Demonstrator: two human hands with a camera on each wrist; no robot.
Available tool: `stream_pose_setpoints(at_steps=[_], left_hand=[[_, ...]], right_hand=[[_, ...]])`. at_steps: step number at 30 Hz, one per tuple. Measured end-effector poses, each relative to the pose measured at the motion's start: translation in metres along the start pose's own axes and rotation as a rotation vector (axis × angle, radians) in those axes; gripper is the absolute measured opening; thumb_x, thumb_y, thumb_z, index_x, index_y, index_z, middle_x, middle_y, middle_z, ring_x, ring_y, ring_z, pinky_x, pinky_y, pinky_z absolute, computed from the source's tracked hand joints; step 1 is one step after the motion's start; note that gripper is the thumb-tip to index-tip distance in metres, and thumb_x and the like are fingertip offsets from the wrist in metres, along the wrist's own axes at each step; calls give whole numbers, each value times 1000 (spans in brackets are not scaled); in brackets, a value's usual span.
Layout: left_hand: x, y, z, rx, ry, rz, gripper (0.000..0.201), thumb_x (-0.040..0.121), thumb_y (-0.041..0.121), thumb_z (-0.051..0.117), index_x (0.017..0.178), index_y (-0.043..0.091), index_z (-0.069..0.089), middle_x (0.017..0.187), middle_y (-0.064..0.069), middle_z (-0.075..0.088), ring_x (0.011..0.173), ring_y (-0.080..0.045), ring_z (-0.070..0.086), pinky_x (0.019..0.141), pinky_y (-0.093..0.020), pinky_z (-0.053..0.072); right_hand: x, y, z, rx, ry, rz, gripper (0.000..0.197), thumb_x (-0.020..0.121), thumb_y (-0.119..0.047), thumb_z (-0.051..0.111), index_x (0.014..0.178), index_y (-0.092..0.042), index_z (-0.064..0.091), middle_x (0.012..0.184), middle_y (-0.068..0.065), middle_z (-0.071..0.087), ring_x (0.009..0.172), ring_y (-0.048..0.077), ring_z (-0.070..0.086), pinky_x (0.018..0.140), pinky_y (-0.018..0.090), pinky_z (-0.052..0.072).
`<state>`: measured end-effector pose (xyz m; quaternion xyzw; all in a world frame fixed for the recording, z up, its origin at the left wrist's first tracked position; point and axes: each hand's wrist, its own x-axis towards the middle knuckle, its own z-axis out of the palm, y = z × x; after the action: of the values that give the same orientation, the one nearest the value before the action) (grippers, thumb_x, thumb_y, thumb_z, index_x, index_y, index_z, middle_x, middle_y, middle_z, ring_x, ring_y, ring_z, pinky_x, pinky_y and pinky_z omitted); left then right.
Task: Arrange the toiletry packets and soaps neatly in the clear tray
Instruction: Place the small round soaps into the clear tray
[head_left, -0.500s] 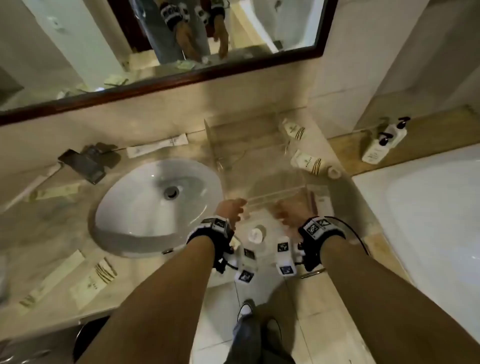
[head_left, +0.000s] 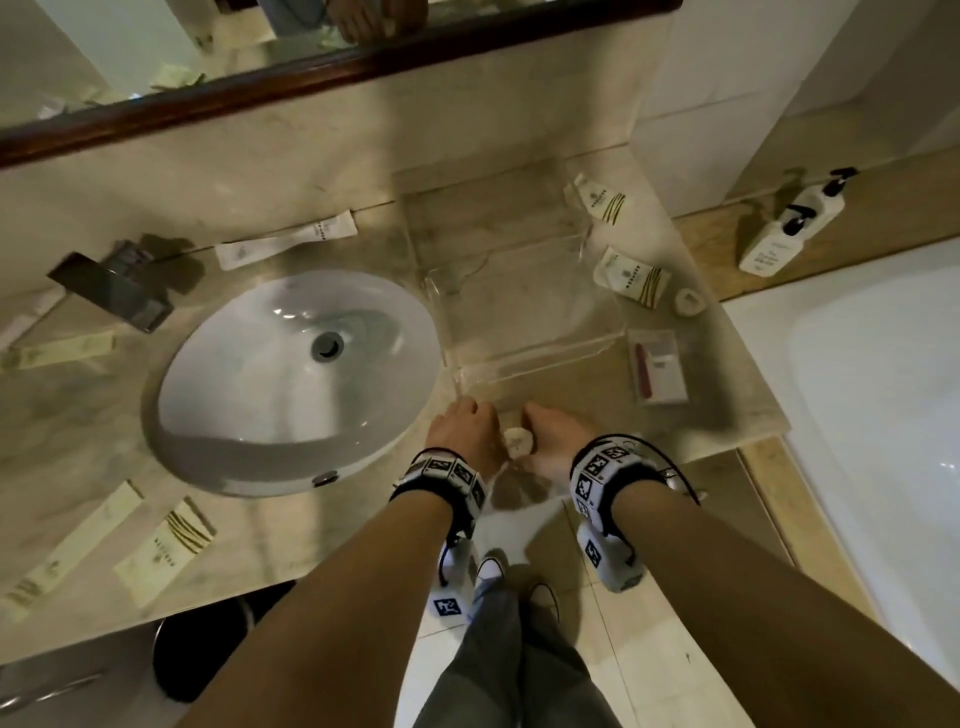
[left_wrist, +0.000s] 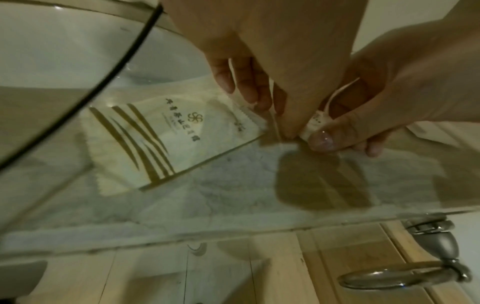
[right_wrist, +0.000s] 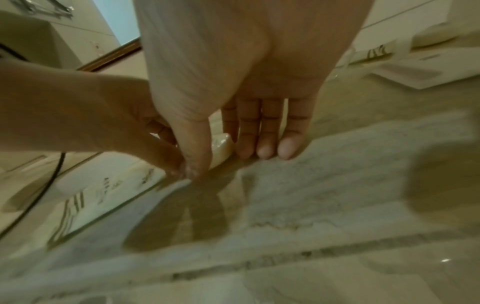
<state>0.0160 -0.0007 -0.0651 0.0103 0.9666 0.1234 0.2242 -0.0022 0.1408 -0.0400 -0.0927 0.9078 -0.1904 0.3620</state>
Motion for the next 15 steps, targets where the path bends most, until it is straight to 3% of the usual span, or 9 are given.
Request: stream_pose_setpoints(at_steps=[3, 7, 11, 13, 15], left_hand=[[3, -2, -4, 17, 9, -5, 28, 85, 33, 61, 106, 14, 60, 112, -9, 55, 101, -30, 54, 91, -39, 47], [6, 1, -7, 14, -42, 64, 20, 88, 27, 55, 102, 17, 66, 107, -6, 57, 100, -29, 55, 90, -38, 47], [4, 4, -4, 22, -76, 136, 35, 80, 43, 59, 105, 20, 64, 104, -3, 56, 99, -27, 53, 89, -40, 45], [3, 5, -2, 35, -66, 184, 40, 76, 48, 60, 106, 21, 61, 104, -2, 56, 97, -25, 52, 88, -39, 44], [5, 5, 1, 62, -74, 228, 44, 73, 47, 64, 109, 22, 59, 106, -2, 56, 98, -24, 52, 88, -38, 45]], right_hand=[[-2, 5, 1, -96, -42, 10, 18, 88, -42, 55, 87, -25, 54, 75, -6, 50, 66, 15, 47, 68, 29, 35], [0, 12, 8, -192, -44, -21, 27, 90, -42, 54, 99, -17, 59, 93, 3, 60, 78, 19, 47, 70, 29, 34], [-1, 11, 6, -164, -50, -29, 16, 88, -32, 55, 82, -17, 53, 67, -4, 47, 74, 24, 54, 62, 29, 36], [-3, 9, 3, -147, -41, -64, 11, 87, -27, 56, 91, -17, 54, 76, -1, 55, 76, 23, 53, 65, 29, 38], [-5, 9, 4, -77, -25, -87, 26, 87, -23, 59, 111, -16, 50, 98, 4, 61, 79, 20, 50, 70, 29, 38]])
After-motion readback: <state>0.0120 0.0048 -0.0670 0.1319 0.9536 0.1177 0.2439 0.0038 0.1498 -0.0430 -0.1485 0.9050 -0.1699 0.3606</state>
